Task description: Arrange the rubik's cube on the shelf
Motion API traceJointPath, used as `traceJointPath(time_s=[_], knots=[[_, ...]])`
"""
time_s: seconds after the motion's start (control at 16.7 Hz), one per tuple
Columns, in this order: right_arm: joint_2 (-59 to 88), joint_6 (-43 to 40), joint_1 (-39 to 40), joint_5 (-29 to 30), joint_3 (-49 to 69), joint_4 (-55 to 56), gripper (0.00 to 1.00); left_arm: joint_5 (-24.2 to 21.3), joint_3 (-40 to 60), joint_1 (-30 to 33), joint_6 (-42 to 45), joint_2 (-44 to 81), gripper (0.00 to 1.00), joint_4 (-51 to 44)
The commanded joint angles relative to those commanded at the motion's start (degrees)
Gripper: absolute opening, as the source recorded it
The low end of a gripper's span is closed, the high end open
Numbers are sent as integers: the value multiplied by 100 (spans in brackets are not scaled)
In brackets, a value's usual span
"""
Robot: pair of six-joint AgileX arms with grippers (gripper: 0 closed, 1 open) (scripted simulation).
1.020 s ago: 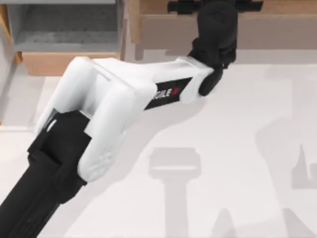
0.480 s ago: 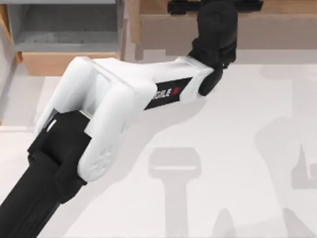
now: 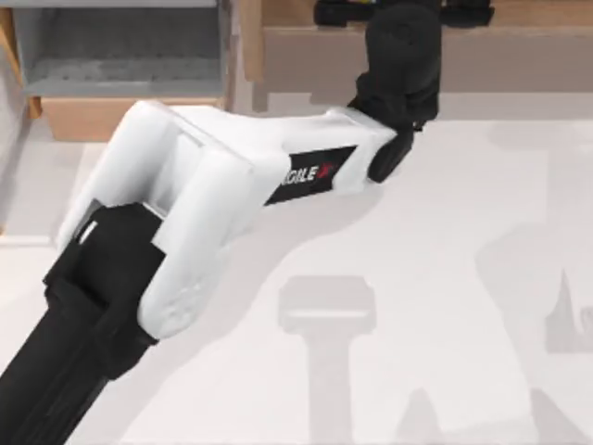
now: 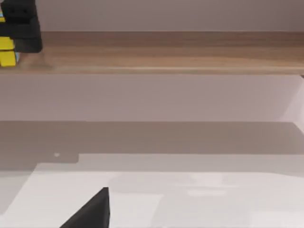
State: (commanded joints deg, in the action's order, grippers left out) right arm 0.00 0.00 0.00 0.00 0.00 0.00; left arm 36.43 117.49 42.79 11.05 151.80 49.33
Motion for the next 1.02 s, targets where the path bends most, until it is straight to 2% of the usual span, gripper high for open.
traceJointPath(time_s=[0.24,0.54,0.78,1.02], knots=[[0,0,0,0,0,0,100,-803,-1173,-15,332,-636,100,354],[0,0,0,0,0,0,100,-2354,-3389,-386,1097,-1606,100,951],[0,0,0,0,0,0,100,-3807,-5368,-1114,1952,-2313,100,1442],[0,0,0,0,0,0,100,-5264,-7233,-2305,3024,-2966,100,1989]])
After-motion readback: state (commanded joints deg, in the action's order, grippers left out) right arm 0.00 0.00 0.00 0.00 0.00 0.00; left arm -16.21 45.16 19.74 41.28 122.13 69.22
